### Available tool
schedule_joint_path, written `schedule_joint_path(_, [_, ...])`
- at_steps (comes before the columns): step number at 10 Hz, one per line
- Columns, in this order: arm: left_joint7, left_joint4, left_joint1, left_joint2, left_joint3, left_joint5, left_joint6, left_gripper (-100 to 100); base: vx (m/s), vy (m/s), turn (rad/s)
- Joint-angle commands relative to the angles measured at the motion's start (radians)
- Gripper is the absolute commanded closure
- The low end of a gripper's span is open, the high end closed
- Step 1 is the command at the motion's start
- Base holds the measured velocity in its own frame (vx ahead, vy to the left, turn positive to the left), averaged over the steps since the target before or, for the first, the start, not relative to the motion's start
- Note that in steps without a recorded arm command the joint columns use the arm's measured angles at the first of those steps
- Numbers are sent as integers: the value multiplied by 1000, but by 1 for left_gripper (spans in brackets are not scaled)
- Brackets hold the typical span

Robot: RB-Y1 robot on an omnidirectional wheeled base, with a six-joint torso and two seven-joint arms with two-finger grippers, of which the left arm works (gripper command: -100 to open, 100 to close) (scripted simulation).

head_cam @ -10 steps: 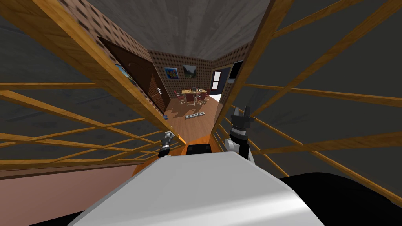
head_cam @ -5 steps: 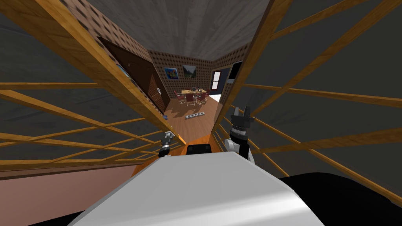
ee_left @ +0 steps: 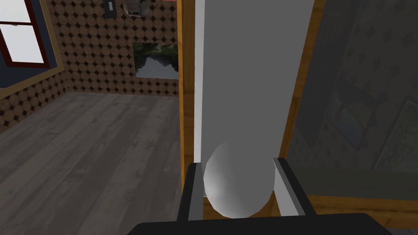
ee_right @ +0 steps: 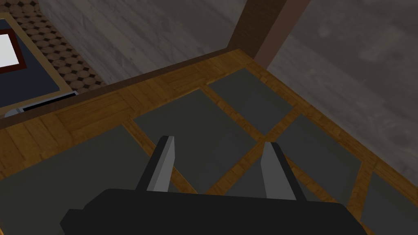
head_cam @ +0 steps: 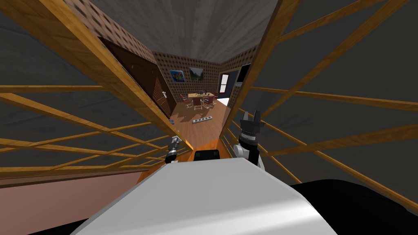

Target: Pull the door open

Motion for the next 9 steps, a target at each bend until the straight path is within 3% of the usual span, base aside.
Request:
schedule_joint_path(1, [36, 6, -2, 1, -7, 10, -1, 100, -28, 3, -20])
schedule_joint_path(9, [238, 22, -16, 18, -47, 73, -1, 100, -35, 4, -25])
